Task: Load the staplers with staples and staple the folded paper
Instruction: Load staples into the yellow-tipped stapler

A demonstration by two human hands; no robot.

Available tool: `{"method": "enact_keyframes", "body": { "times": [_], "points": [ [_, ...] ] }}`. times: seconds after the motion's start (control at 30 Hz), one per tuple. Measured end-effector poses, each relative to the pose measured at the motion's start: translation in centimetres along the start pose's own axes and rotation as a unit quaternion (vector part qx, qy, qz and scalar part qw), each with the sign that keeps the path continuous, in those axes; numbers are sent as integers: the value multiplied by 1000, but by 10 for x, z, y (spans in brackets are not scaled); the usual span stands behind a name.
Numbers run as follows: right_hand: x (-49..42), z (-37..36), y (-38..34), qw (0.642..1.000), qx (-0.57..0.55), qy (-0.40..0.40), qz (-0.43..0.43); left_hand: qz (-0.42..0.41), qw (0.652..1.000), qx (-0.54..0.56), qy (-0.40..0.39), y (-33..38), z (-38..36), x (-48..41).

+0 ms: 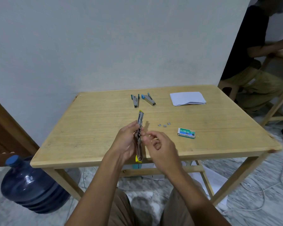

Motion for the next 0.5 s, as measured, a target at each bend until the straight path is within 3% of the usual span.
{"method": "enact_keyframes", "body": {
  "times": [0.13,0.27,0.4,0.5],
  "points": [
    [17,-2,-2,995,-10,-81,59,4,998,63,27,0,3,-5],
    [14,-7,-9,985,20,-114,128,-4,994,107,28,0,-2,-4],
    [14,-4,-11,976,21,-122,179,-16,992,126,20,6,-1,-3],
    [13,3,-18,969,-17,-62,237,-17,993,118,23,14,2,1]
  ]
}}
Point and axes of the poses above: each hand's wrist, its own x-axis away from the middle knuckle, its own z-axis out of the back of the hand, y = z × x, the point moved 5 cm from there along -x, towards the middle knuckle, and after that the axes turned 9 degrees about y, right-handed, at the moved point
